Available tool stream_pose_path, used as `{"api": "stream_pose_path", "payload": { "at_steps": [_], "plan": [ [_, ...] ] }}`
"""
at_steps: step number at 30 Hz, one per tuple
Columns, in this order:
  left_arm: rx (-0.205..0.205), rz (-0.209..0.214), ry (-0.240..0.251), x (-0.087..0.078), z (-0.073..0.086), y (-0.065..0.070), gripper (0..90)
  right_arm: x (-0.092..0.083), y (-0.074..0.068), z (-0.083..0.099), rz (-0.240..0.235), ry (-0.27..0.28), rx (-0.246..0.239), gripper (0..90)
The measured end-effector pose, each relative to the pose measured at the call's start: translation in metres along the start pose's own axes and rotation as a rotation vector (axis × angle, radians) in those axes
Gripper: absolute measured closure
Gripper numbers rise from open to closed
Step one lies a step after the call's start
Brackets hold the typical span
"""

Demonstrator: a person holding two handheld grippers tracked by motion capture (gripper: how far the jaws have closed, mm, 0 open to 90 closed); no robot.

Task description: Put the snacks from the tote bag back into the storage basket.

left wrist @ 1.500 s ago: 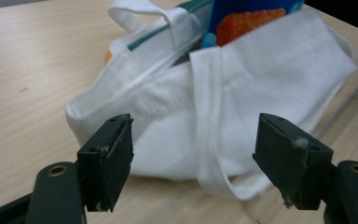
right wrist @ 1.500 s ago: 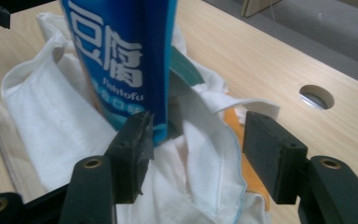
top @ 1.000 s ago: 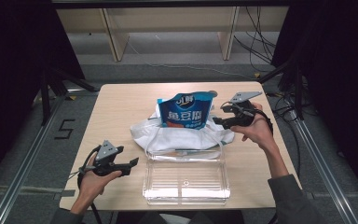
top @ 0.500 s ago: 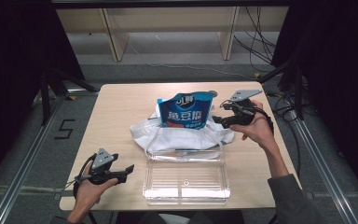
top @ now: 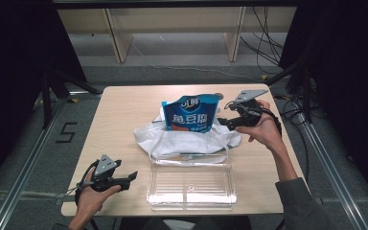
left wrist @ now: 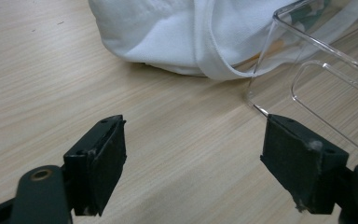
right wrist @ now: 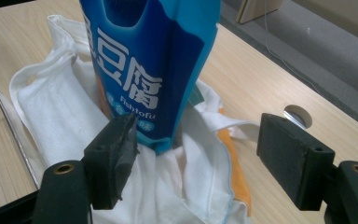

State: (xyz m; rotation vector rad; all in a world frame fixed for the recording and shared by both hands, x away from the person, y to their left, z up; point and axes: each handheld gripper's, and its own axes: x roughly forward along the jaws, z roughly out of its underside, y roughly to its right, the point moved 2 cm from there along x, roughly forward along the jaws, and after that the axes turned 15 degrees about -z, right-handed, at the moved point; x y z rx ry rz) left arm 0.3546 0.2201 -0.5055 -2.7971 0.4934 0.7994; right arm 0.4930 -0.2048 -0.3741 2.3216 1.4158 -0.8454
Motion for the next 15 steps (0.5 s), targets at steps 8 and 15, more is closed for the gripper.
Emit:
{"api": "stream_pose_path", "payload": {
  "at_steps": [8,15],
  "plan": [
    [0.038,0.013,-0.007,0.0,0.0,0.001,21.1,-0.007,0.0,-0.033,-0.011,-0.052,-0.068,30.2],
    [-0.017,0.034,-0.014,0.0,0.001,0.003,21.0,-0.012,-0.004,-0.06,-0.032,-0.061,-0.097,31.2]
  ]
}}
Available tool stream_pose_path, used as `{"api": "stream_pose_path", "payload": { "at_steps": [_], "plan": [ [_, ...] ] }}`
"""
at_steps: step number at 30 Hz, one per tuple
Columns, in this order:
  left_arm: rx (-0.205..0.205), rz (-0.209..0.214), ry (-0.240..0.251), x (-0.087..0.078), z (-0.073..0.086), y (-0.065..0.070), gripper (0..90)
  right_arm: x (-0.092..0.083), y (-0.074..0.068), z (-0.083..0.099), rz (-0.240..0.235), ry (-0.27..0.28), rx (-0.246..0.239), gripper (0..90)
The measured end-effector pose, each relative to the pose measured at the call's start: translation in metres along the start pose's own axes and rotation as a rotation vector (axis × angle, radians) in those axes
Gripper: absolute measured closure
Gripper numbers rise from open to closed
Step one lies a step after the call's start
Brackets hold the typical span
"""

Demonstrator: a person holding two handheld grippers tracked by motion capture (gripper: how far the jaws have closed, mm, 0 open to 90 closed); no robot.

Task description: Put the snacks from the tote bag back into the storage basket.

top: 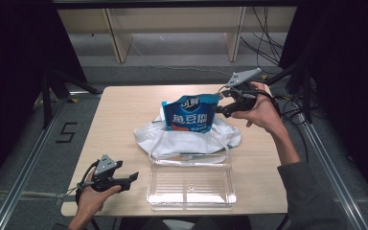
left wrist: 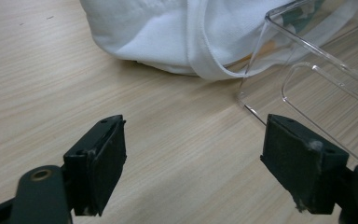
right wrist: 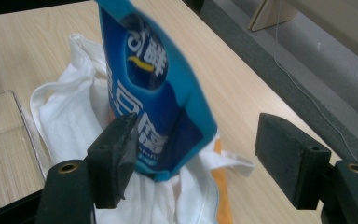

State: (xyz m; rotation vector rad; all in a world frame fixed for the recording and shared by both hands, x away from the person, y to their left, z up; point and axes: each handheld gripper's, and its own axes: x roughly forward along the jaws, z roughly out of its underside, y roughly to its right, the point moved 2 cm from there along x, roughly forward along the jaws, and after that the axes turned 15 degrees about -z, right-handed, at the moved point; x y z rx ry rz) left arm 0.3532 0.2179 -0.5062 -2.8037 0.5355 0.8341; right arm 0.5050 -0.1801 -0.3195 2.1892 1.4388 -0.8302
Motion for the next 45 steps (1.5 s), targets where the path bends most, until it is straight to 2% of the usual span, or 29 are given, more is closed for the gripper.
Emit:
{"api": "stream_pose_path", "payload": {
  "at_steps": [2,3,5,6,7,8,11,12,13,14,16,17,18,19,22,23,25,28,33,34,38,39,40,41,42,43,45],
  "plan": [
    [0.013,0.009,0.003,0.0,0.0,0.002,20.8,0.0,-0.001,-0.01,-0.001,0.0,-0.007,31.6],
    [0.013,0.01,-0.005,0.0,0.0,0.003,20.8,0.002,-0.002,-0.017,-0.025,-0.006,-0.023,32.3],
    [0.004,0.012,-0.001,0.0,0.0,0.004,20.8,0.003,-0.002,-0.021,-0.03,-0.014,-0.025,32.4],
    [0.013,0.01,-0.006,0.0,0.0,0.003,20.8,0.004,-0.003,-0.025,-0.037,-0.023,-0.026,32.8],
    [0.002,0.012,0.001,0.0,0.0,0.004,20.8,0.006,-0.004,-0.029,-0.042,-0.038,-0.037,33.9],
    [0.031,0.011,0.002,0.0,0.0,0.002,20.8,0.007,-0.004,-0.033,-0.052,-0.043,-0.048,35.0],
    [0.026,0.014,0.003,0.0,0.0,0.003,20.8,0.012,-0.004,-0.043,-0.072,-0.053,-0.055,37.9],
    [0.009,0.015,-0.001,0.0,0.0,0.004,20.8,0.014,-0.005,-0.046,-0.083,-0.066,-0.054,37.9],
    [0.019,0.02,-0.003,0.0,0.0,0.004,20.8,0.015,-0.006,-0.049,-0.077,-0.074,-0.047,38.0],
    [0.01,0.019,0.005,0.0,0.0,0.005,20.8,0.018,-0.005,-0.052,-0.082,-0.074,-0.061,38.8],
    [0.014,0.016,-0.001,0.0,0.0,0.004,20.8,0.024,-0.007,-0.061,-0.095,-0.112,-0.065,43.1],
    [0.037,0.019,-0.002,-0.001,0.0,0.003,20.8,0.027,-0.007,-0.063,-0.096,-0.12,-0.082,44.7],
    [0.037,0.019,-0.002,-0.001,0.0,0.003,20.8,0.027,-0.007,-0.063,-0.096,-0.12,-0.082,44.7],
    [0.026,0.019,0.003,-0.001,0.0,0.003,20.8,0.031,-0.008,-0.067,-0.113,-0.142,-0.088,47.9],
    [0.031,0.02,-0.003,-0.001,0.0,0.003,20.7,0.036,-0.007,-0.07,-0.12,-0.165,-0.104,51.6],
    [0.011,0.024,-0.006,0.0,0.0,0.005,20.7,0.04,-0.005,-0.072,-0.123,-0.193,-0.112,55.9],
    [0.031,0.019,0.002,-0.001,0.0,0.004,20.8,0.042,-0.005,-0.072,-0.13,-0.197,-0.107,57.6],
    [0.015,0.025,0.0,-0.002,0.0,0.006,20.8,0.048,-0.001,-0.073,-0.143,-0.219,-0.128,62.4],
    [0.027,0.02,0.005,-0.001,0.0,0.005,20.8,0.054,0.002,-0.071,-0.159,-0.26,-0.104,70.2],
    [0.007,0.019,0.001,-0.001,0.001,0.006,20.8,0.055,0.002,-0.071,-0.161,-0.273,-0.111,71.0],
    [0.023,0.019,-0.005,-0.002,0.001,0.005,20.8,0.059,0.003,-0.073,-0.166,-0.284,-0.12,73.8],
    [0.041,0.014,0.001,-0.002,0.0,0.004,20.8,0.06,0.002,-0.074,-0.154,-0.29,-0.122,75.1],
    [0.041,0.014,0.001,-0.002,0.0,0.004,20.8,0.06,0.002,-0.074,-0.154,-0.29,-0.122,75.1],
    [0.025,0.013,0.0,-0.001,0.0,0.005,20.8,0.061,0.003,-0.075,-0.156,-0.287,-0.134,75.8],
    [0.033,0.009,0.001,-0.002,0.0,0.006,20.8,0.062,0.001,-0.074,-0.158,-0.288,-0.12,76.3],
    [0.043,0.011,0.004,-0.002,0.001,0.005,20.8,0.064,0.001,-0.074,-0.159,-0.29,-0.129,77.1],
    [0.038,0.01,0.005,-0.002,0.0,0.005,20.9,0.066,0.001,-0.074,-0.16,-0.298,-0.128,78.5]
  ]
}}
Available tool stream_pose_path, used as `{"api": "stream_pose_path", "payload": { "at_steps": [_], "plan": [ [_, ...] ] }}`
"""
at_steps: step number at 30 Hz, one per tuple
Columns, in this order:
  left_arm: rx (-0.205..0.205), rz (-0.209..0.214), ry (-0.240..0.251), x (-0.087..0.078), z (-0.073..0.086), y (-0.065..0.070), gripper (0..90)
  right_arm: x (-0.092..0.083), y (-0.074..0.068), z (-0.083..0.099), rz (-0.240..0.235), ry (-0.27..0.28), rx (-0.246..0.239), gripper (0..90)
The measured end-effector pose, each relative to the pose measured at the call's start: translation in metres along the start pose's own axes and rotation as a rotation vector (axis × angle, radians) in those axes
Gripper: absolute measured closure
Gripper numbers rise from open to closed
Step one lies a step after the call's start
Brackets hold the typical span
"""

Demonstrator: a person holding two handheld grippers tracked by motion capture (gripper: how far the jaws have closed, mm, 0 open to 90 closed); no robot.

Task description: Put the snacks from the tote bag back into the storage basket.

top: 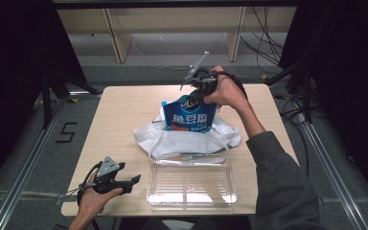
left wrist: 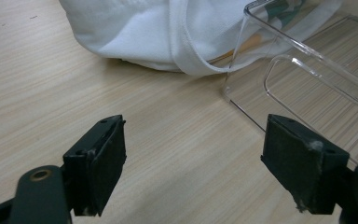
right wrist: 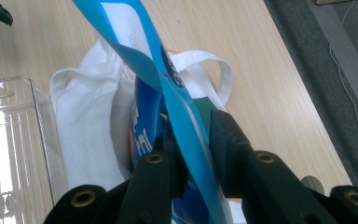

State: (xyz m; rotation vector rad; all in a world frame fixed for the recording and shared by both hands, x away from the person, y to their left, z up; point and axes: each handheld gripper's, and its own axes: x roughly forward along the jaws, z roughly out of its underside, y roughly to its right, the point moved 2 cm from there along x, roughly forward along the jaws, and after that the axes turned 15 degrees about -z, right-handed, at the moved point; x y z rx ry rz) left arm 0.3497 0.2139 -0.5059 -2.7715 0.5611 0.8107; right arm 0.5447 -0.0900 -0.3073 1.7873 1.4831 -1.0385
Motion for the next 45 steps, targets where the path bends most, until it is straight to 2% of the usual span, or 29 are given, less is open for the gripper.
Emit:
{"api": "stream_pose_path", "payload": {
  "at_steps": [2,3,4,6,7,8,9,14,18,20,22,26,27,30,31,32,33,34,35,36,37,38,39,40,45],
  "plan": [
    [-0.017,0.0,-0.004,0.0,0.0,0.001,20.8,0.001,0.001,0.0,-0.003,-0.004,-0.011,80.2],
    [-0.014,-0.002,-0.003,0.0,0.001,0.001,20.9,0.002,0.001,0.0,-0.005,-0.006,-0.006,81.2],
    [-0.007,-0.002,-0.003,0.0,0.001,0.001,20.9,0.002,0.002,0.0,-0.007,-0.009,-0.025,83.1],
    [-0.022,0.001,-0.004,0.0,0.001,0.002,20.9,0.003,0.003,0.0,-0.01,-0.009,-0.034,84.3],
    [0.001,-0.001,-0.003,0.0,0.0,0.0,20.9,0.003,0.004,0.001,-0.019,-0.008,-0.043,85.7],
    [0.0,-0.002,-0.004,0.0,0.0,0.001,20.9,0.003,0.004,0.001,-0.019,-0.008,-0.043,85.7],
    [0.004,-0.002,-0.004,0.0,0.0,0.001,20.9,0.003,0.004,0.001,-0.025,-0.008,-0.051,89.7],
    [-0.001,-0.003,-0.003,0.0,0.0,0.001,21.0,0.002,0.005,0.001,-0.023,-0.026,-0.118,90.0],
    [0.006,-0.004,0.001,0.0,0.0,0.0,21.1,0.001,0.005,0.001,-0.031,-0.031,-0.132,90.0],
    [-0.02,-0.003,0.0,0.0,0.001,0.001,21.3,0.001,0.003,0.001,-0.032,-0.035,-0.127,90.0],
    [0.006,-0.008,-0.004,0.0,0.001,-0.001,21.4,0.0,0.002,0.001,-0.027,-0.04,-0.127,90.0],
    [-0.009,-0.004,-0.006,-0.001,0.001,0.0,21.5,-0.003,0.0,-0.001,-0.035,-0.052,-0.153,90.0],
    [0.009,-0.004,-0.003,-0.001,0.001,-0.001,21.5,-0.005,-0.002,-0.002,-0.02,-0.055,-0.149,90.0],
    [-0.02,-0.007,-0.002,-0.001,0.001,-0.001,21.5,-0.011,-0.005,-0.006,-0.011,-0.049,-0.17,90.0],
    [-0.02,-0.006,-0.002,-0.001,0.001,-0.001,21.5,-0.014,-0.006,-0.008,-0.005,-0.046,-0.18,90.0],
    [0.004,-0.01,-0.003,-0.001,0.001,-0.002,21.5,-0.021,-0.01,-0.012,0.015,-0.041,-0.163,90.0],
    [-0.008,-0.008,0.002,-0.001,0.002,-0.001,21.5,-0.021,-0.01,-0.012,0.015,-0.041,-0.163,90.0],
    [-0.016,-0.013,-0.005,-0.001,0.001,-0.002,21.5,-0.029,-0.011,-0.016,0.028,-0.032,-0.176,90.0],
    [-0.016,-0.013,-0.005,-0.001,0.001,-0.002,21.5,-0.029,-0.011,-0.016,0.028,-0.032,-0.176,90.0],
    [-0.023,-0.007,-0.003,-0.001,0.001,-0.001,21.5,-0.033,-0.011,-0.018,0.021,-0.031,-0.202,90.0],
    [-0.008,-0.009,0.001,-0.001,0.001,-0.001,21.5,-0.037,-0.012,-0.02,0.026,-0.027,-0.208,90.0],
    [-0.011,-0.011,0.002,-0.001,0.002,-0.001,21.5,-0.04,-0.014,-0.022,0.034,-0.023,-0.194,90.0],
    [-0.013,-0.016,-0.003,-0.002,0.002,-0.002,21.5,-0.043,-0.014,-0.024,0.034,-0.024,-0.213,90.0],
    [-0.017,-0.018,-0.003,-0.002,0.002,-0.002,21.5,-0.05,-0.017,-0.028,0.055,-0.028,-0.191,90.0],
    [-0.016,-0.014,-0.004,-0.002,0.002,-0.002,21.5,-0.061,-0.019,-0.033,0.071,-0.043,-0.186,90.0]
  ]
}}
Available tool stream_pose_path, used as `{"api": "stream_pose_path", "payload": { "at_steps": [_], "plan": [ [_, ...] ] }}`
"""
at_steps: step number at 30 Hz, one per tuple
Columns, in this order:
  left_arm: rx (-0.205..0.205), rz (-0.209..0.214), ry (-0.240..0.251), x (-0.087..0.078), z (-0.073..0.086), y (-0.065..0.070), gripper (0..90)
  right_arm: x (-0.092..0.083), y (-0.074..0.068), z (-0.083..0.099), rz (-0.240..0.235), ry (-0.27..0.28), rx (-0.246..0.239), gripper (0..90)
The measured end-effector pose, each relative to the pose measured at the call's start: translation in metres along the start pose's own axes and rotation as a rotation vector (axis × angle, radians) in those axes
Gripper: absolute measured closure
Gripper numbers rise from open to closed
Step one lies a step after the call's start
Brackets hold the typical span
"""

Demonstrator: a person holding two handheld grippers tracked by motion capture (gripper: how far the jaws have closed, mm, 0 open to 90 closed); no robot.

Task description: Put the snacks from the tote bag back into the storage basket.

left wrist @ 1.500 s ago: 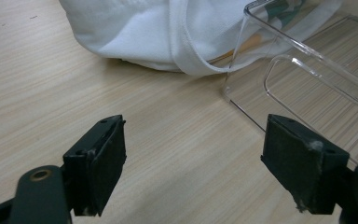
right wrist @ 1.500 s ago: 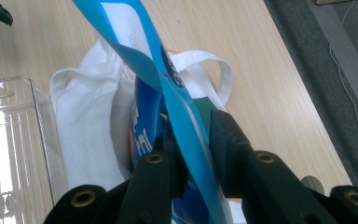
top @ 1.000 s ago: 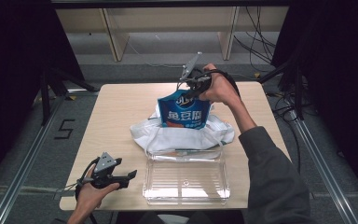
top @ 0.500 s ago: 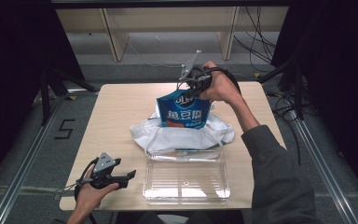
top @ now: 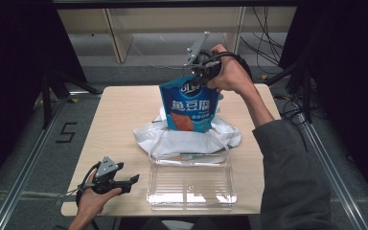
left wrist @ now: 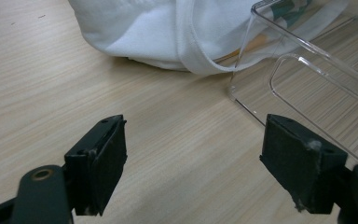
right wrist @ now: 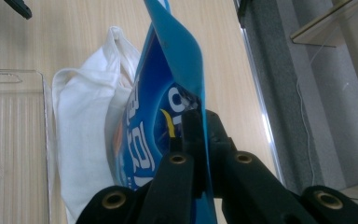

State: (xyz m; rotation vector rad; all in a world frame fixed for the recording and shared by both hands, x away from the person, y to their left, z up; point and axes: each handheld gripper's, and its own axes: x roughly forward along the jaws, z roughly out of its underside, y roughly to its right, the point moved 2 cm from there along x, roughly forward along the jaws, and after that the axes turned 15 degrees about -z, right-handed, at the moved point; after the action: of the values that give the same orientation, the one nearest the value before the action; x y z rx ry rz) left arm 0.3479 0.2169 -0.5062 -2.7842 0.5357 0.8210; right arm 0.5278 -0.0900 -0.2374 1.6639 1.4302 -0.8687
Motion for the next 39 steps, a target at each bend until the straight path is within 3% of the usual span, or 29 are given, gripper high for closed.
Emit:
{"api": "stream_pose_path", "payload": {
  "at_steps": [6,8,9,14,17,20,21,22,24,37,39],
  "plan": [
    [-0.007,-0.002,0.003,0.0,0.0,-0.001,21.5,-0.019,-0.002,-0.003,0.022,0.014,0.001,90.0],
    [0.014,-0.003,0.007,0.0,-0.001,-0.002,21.5,-0.026,-0.004,-0.003,0.035,0.023,0.011,90.0],
    [-0.007,-0.006,0.003,0.0,0.0,0.0,21.5,-0.03,-0.005,-0.003,0.041,0.025,0.018,90.0],
    [-0.011,-0.019,0.012,-0.001,-0.001,-0.002,21.5,-0.05,-0.012,-0.001,0.063,0.04,0.028,90.0],
    [-0.013,-0.016,0.007,-0.001,0.0,-0.002,21.4,-0.065,-0.016,0.003,0.078,0.043,0.011,90.0],
    [-0.01,-0.009,0.009,-0.001,0.0,-0.002,21.3,-0.07,-0.021,0.005,0.085,0.038,0.033,90.0],
    [-0.009,-0.008,0.009,-0.001,0.0,-0.002,21.3,-0.072,-0.022,0.005,0.081,0.036,0.007,90.0],
    [0.005,-0.009,0.012,-0.001,0.0,-0.002,21.2,-0.074,-0.025,0.007,0.084,0.038,0.033,90.0],
    [-0.016,-0.013,0.009,-0.001,0.0,-0.002,21.1,-0.078,-0.029,0.009,0.084,0.035,0.029,90.0],
    [-0.012,-0.03,0.012,-0.001,-0.001,-0.007,20.6,-0.091,-0.069,0.015,0.06,0.064,0.013,90.0],
    [-0.033,-0.033,0.01,-0.001,0.0,-0.006,20.5,-0.09,-0.074,0.013,0.046,0.063,0.0,90.0]
  ]
}}
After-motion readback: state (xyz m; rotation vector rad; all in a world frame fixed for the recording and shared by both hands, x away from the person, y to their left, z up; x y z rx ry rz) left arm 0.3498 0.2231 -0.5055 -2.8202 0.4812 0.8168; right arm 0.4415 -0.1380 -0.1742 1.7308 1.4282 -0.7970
